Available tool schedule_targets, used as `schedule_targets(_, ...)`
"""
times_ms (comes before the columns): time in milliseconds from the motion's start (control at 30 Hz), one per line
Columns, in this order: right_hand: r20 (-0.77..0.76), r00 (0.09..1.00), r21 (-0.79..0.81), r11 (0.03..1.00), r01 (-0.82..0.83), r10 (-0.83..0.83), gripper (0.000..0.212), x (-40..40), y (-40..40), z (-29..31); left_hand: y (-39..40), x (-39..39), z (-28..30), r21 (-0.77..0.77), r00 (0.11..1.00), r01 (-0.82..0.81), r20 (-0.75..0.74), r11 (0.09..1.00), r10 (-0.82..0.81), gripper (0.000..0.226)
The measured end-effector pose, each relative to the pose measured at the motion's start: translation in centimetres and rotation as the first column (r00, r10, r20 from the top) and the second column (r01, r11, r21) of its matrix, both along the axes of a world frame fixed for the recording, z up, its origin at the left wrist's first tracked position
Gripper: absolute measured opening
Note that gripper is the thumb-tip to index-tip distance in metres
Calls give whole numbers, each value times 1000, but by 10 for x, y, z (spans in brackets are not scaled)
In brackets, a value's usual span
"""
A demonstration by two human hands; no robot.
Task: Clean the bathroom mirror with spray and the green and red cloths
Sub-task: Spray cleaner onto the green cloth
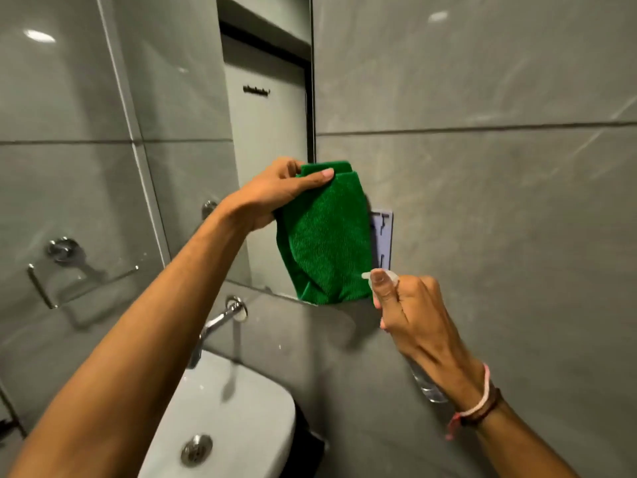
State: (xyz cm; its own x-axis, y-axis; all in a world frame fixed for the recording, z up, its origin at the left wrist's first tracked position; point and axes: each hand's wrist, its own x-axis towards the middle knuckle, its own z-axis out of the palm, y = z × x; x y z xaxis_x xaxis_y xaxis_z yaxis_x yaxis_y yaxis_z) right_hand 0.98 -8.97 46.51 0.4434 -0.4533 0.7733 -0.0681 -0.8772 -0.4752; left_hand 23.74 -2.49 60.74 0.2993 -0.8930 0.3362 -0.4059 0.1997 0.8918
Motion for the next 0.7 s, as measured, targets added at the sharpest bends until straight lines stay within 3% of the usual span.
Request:
schedule_targets(167,-24,998,152,986,61,-58,54,-40,3,-77,-5,-13,-51,34,998,19,-53,999,-18,21)
schedule_targets(333,-249,965,436,881,181,-75,18,-87,2,-186,-4,-27,-132,96,998,44,-53,994,-39,25)
schedule_targets(533,-601,799,515,766,384,4,27,-113,-7,-287,7,-39,-219,236,995,88,-63,968,-75,24)
schedule_targets(700,-690,722,533,704,469,42,31,-116,-16,-319,11,-39,-254,288,995,89,-73,954,-70,27)
